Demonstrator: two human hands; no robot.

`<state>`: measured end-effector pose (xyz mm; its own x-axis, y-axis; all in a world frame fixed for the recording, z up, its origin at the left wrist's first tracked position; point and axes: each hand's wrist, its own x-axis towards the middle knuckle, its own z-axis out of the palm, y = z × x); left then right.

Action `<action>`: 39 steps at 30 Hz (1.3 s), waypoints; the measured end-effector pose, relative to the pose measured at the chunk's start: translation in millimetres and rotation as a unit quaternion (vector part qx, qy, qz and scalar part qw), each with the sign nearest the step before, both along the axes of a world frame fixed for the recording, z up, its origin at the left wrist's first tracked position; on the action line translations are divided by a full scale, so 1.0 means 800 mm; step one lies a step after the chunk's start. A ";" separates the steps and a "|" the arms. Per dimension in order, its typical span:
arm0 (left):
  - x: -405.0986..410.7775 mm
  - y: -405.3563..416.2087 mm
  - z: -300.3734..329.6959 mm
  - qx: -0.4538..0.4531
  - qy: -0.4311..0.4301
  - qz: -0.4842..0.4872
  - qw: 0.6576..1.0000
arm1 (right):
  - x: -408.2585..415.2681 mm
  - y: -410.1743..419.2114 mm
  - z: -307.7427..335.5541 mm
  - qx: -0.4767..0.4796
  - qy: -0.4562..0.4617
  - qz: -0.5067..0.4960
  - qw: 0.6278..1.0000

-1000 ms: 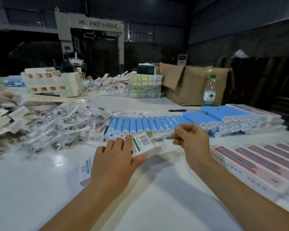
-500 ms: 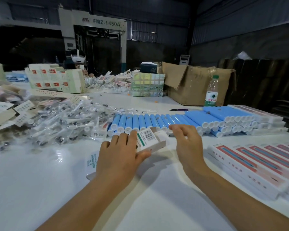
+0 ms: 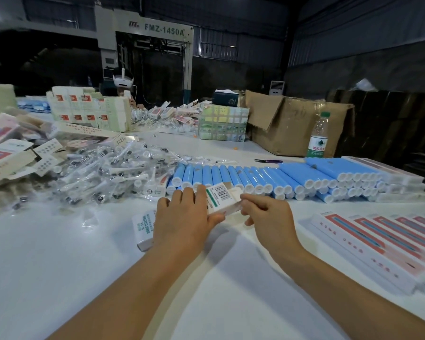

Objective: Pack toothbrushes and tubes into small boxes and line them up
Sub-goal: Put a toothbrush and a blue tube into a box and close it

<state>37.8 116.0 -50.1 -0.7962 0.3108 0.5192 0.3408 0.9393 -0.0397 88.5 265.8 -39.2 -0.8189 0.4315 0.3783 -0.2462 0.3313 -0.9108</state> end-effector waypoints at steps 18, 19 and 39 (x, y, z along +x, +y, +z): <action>0.016 0.016 -0.009 -0.039 0.031 -0.034 0.998 | -0.006 -0.006 0.000 0.013 -0.092 0.004 0.996; 0.017 0.017 -0.010 -0.040 0.030 -0.033 0.998 | -0.005 -0.007 -0.002 0.013 -0.085 0.002 0.996; 0.029 0.022 -0.003 0.007 0.030 -0.035 0.999 | -0.006 -0.003 0.008 -0.479 -0.067 0.200 0.852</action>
<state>61.2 133.6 -52.7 -0.7399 0.3560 0.5708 0.4022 0.9142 -0.0489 83.8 263.5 -33.2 -0.9811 0.1668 -0.0984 -0.0383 -0.6653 -0.7456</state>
